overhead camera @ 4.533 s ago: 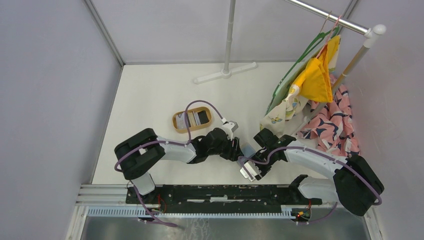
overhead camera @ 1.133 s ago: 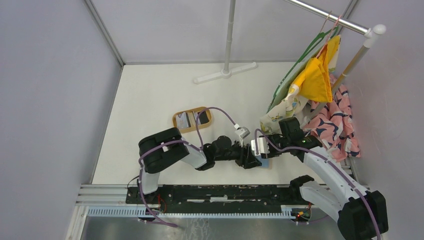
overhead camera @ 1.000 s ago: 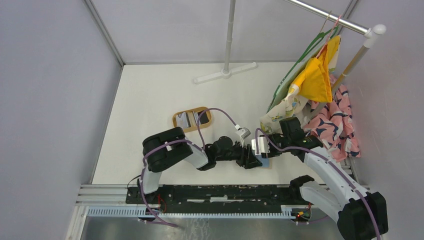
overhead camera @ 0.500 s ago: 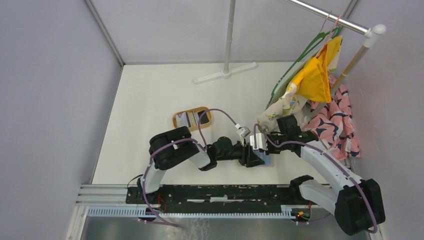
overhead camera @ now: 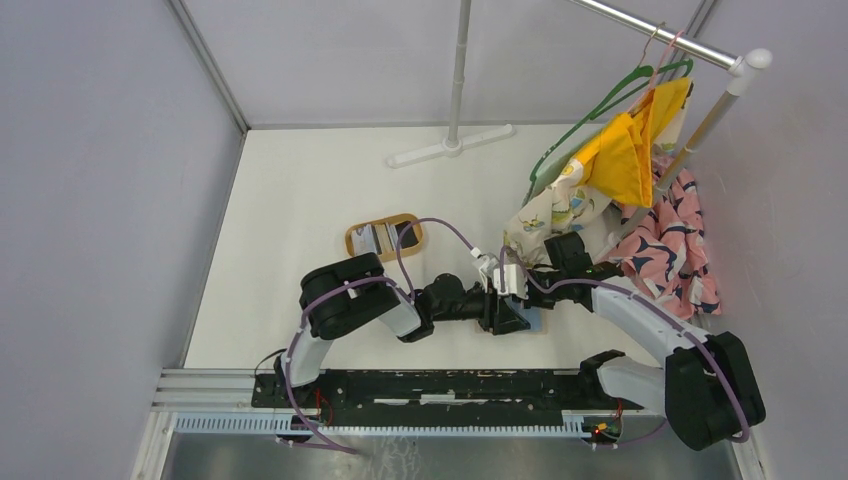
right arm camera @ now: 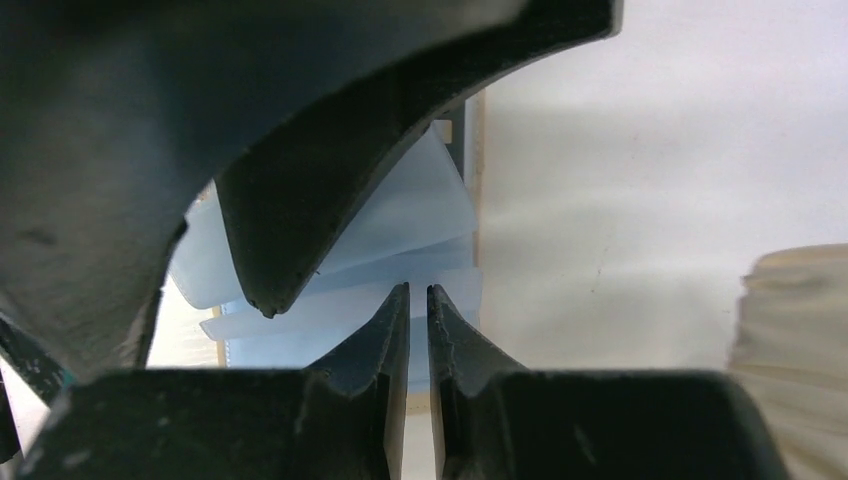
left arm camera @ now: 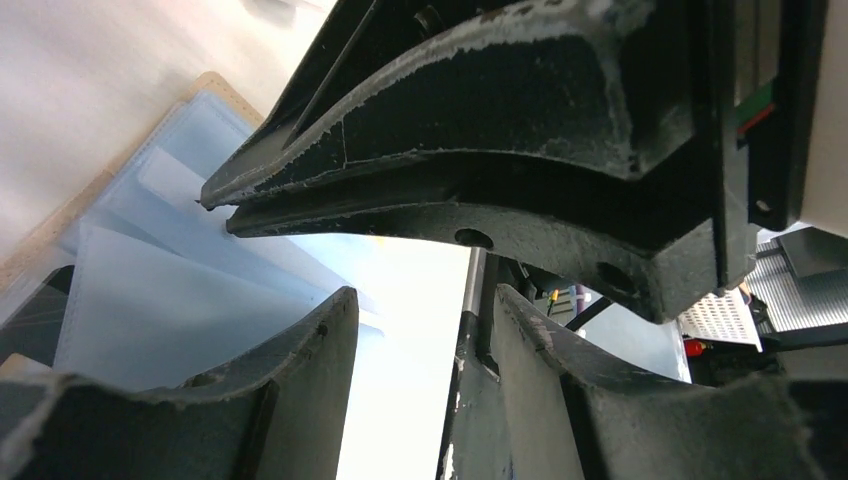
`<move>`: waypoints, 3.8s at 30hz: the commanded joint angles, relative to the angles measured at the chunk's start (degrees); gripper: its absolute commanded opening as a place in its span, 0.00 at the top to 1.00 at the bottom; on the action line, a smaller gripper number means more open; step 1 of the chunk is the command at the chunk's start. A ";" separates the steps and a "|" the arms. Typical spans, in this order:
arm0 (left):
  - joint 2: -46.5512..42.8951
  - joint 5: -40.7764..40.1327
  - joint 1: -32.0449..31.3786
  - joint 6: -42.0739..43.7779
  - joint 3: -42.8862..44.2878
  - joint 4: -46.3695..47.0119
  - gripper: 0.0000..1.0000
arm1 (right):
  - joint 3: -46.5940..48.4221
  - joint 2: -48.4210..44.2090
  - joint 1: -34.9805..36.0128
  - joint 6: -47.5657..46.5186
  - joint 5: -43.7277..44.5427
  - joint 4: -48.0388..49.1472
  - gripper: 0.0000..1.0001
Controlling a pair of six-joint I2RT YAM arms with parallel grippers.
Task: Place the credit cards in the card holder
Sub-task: Open the card holder at the center of the board.
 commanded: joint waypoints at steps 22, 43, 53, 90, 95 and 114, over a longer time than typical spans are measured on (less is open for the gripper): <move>-28.96 -17.63 -1.89 11.76 -12.33 -18.57 0.39 | 1.10 3.80 0.38 -3.10 5.12 -3.48 0.83; -47.14 -33.45 -2.79 3.92 -25.45 -32.16 0.21 | 0.88 3.72 0.41 -4.72 2.66 -4.40 0.82; -41.61 -37.97 -2.79 3.02 -17.63 -43.73 0.19 | 0.79 3.53 0.42 -4.91 2.52 -4.39 0.81; -36.22 -42.42 -6.68 5.10 -5.75 -49.80 0.98 | 5.75 -5.40 0.44 -2.02 -14.57 -7.06 0.60; -36.17 -40.18 -6.71 5.45 -6.81 -47.35 0.98 | 4.31 -7.37 3.21 -0.67 -20.87 -4.71 0.42; -36.35 -39.63 -6.69 4.58 -8.54 -43.59 0.98 | -1.85 -3.50 16.17 15.91 -3.28 10.46 0.02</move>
